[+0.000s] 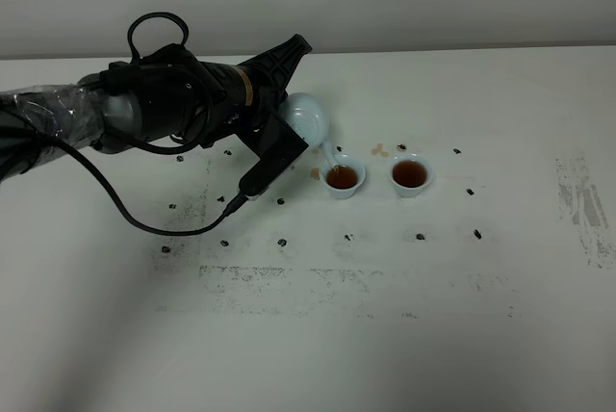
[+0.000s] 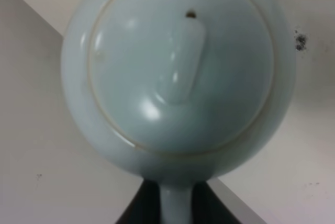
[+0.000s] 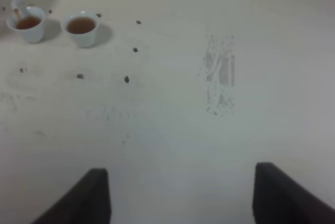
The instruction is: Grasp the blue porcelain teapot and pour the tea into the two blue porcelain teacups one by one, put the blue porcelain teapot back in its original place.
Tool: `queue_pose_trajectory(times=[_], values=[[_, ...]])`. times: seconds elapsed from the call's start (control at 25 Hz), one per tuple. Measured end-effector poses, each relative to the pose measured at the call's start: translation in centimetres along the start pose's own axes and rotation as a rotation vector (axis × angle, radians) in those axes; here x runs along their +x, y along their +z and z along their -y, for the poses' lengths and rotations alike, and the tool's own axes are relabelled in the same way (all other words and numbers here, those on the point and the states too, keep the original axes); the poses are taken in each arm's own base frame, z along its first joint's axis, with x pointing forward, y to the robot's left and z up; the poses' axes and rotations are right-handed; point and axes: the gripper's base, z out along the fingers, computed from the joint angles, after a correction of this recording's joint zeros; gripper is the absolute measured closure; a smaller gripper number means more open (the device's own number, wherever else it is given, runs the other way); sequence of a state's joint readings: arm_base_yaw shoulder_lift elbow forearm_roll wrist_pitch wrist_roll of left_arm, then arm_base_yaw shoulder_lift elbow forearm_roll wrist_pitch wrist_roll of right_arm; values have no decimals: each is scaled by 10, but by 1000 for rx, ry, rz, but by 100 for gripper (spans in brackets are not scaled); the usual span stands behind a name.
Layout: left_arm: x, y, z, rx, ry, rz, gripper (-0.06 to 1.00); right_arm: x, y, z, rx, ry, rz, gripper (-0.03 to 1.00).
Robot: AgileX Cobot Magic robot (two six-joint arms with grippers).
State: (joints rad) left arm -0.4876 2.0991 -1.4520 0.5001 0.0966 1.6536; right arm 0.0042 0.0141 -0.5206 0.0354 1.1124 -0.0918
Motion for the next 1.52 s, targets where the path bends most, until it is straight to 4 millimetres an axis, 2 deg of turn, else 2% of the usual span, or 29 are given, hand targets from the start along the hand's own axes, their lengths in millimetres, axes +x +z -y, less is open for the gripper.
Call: queue_pose_trajectory(times=[1.52], values=[[0, 0, 1, 9, -5, 1, 91, 0, 0, 0, 0, 0, 0, 41]])
